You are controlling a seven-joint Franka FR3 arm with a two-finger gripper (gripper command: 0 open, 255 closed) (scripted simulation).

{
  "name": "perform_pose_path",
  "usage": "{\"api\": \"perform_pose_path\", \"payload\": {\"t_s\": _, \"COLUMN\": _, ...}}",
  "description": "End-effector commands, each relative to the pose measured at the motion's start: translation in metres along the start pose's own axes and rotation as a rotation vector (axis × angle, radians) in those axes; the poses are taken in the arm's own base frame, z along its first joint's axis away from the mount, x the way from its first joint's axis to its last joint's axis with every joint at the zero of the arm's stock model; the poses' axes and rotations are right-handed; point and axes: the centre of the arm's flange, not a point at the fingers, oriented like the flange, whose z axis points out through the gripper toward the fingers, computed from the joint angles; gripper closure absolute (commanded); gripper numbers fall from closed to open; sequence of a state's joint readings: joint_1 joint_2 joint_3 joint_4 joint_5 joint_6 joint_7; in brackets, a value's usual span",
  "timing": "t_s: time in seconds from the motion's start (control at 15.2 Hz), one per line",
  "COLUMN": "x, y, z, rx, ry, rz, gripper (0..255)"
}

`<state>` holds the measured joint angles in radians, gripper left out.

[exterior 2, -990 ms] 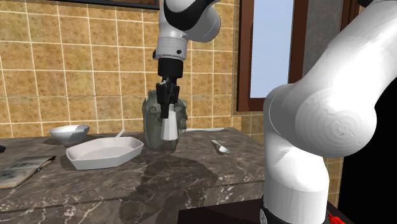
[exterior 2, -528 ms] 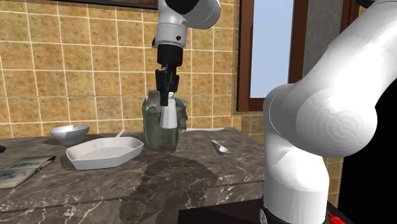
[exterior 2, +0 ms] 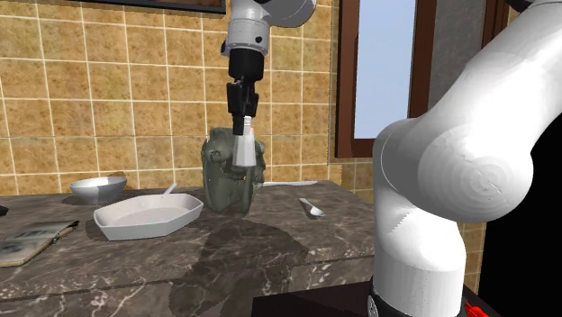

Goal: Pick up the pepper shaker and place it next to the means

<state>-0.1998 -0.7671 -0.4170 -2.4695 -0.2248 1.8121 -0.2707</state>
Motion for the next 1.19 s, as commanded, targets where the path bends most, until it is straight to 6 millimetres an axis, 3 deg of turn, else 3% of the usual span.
{"api": "perform_pose_path", "payload": {"t_s": 0.0, "x": -0.009, "y": 0.02, "z": -0.003, "rx": 0.0, "ry": 0.0, "rz": -0.001, "gripper": 255}}
{"api": "perform_pose_path", "payload": {"t_s": 1.12, "x": -0.105, "y": 0.222, "z": -0.021, "rx": 0.0, "ry": 0.0, "rz": -0.001, "gripper": 255}}
